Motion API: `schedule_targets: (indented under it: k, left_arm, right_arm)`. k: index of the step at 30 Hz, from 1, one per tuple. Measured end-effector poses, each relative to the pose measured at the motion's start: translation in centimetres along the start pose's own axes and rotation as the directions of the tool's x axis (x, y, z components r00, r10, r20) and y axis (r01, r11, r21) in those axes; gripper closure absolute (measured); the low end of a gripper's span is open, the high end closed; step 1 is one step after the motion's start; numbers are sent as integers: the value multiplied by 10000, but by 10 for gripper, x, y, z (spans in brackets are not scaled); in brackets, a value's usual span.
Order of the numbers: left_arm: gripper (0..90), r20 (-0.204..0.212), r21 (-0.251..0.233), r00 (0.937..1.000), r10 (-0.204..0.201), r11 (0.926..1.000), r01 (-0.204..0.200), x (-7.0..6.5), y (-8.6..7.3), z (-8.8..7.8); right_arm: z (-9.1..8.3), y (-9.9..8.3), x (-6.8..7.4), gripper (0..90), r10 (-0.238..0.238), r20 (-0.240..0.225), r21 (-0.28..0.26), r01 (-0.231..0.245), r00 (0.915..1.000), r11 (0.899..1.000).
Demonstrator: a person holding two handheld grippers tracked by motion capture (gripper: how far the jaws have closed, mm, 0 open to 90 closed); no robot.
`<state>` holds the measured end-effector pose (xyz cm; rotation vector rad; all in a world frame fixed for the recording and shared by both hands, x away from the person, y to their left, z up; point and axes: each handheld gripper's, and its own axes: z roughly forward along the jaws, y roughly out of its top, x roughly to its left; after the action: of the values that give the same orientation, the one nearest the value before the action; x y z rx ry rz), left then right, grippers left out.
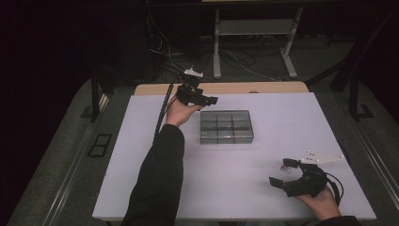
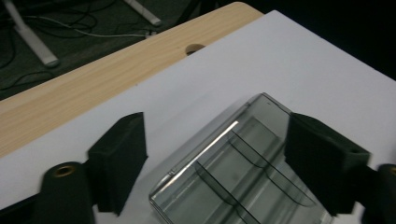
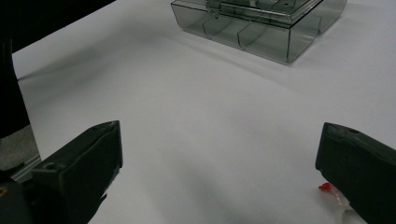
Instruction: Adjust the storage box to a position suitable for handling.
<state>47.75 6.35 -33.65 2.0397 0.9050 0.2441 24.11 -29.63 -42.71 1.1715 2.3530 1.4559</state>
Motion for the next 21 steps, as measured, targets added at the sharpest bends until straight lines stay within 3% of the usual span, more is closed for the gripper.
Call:
schedule_targets:
  k: [5,10,14,15,19,21]
  left_arm:
    - [426,-100,-30,9999,-63,10000,62,3,-1,10]
    - [538,-335,-33,9992,-220,9998,219,6,-4,21]
    - [728,-501,7,9980,-382,9993,383,7,-6,30]
    - [728,-539,-10,9977,-407,9992,407,7,-7,32]
    - [869,-530,-25,9981,-302,9995,301,8,-9,39]
    - [883,-498,108,9984,-257,9996,263,9,-9,42]
  right_arm:
    - [0,0,0,5,-49,-24,-13,49,10000,10000]
    - [0,0,0,5,33,-56,-4,-33,10000,10000]
    - [0,0,0,5,9,-70,-26,-9,10000,10000]
    - [0,0,0,5,9,-70,-26,-9,10000,10000]
    - [0,0,0,5,44,-74,-45,-44,10000,10000]
    - [0,0,0,5,55,-80,-47,-55,10000,10000]
